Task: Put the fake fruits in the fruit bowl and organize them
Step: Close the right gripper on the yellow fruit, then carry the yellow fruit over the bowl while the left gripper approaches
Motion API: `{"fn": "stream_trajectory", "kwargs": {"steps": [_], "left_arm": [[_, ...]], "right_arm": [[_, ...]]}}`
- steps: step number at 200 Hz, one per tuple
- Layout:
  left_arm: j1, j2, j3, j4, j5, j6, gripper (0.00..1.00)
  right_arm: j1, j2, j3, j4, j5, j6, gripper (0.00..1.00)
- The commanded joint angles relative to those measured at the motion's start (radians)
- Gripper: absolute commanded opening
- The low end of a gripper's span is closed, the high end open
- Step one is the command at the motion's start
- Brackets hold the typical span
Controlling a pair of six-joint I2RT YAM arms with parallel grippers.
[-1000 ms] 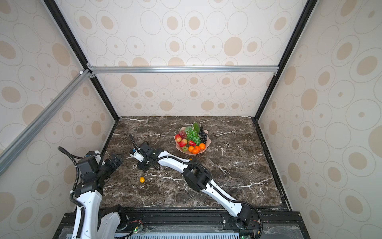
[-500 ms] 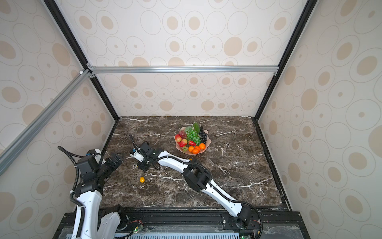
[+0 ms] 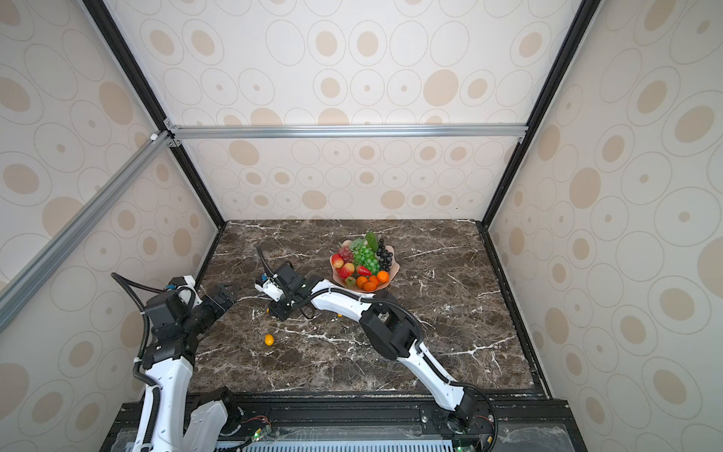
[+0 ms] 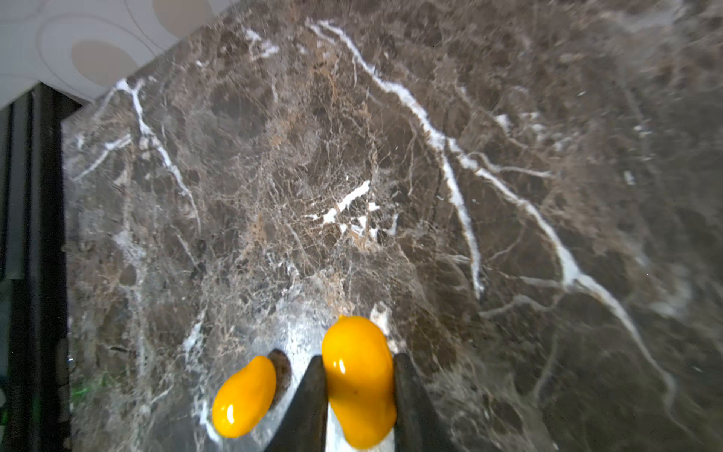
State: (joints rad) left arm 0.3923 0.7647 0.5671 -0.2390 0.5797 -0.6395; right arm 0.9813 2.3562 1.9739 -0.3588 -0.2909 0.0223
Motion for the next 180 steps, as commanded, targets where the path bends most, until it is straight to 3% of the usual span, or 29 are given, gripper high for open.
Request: {"fn": "stream_trajectory", "kwargs": {"steps": [1,27,46,92,145,180], "left_arm": [[-0.036,0.014,0.0,0.06,0.016,-0.017,0.98],[-0.139,0.03,-0.034,0.146,-0.022,-0.074,0.98],[-0.265,0.056,-0.048,0.218,-0.094,-0.118,0.98],[-0.513,0.231,-0.023,0.397,-0.207,-0.173,0.98],[-0.707,0.429,0.062,0.51,-0.282,-0.173,0.98],[-0.812,0.54,0.137,0.514,-0.345,-0.158,0.98]], "right_arm": [[-0.026,-0.121,-0.11,0.085,0.015,0.02,0.24],[-0.056,-0.236,-0.253,0.122,0.057,0.022,0.24],[-0.085,-0.317,-0.346,0.126,0.081,0.021,0.24],[-0.181,-0.502,-0.582,0.163,0.126,0.034,0.24],[-0.345,-0.67,-0.786,0.184,0.157,0.059,0.23],[-0.462,-0.719,-0.825,0.161,0.182,0.084,0.23]]}}
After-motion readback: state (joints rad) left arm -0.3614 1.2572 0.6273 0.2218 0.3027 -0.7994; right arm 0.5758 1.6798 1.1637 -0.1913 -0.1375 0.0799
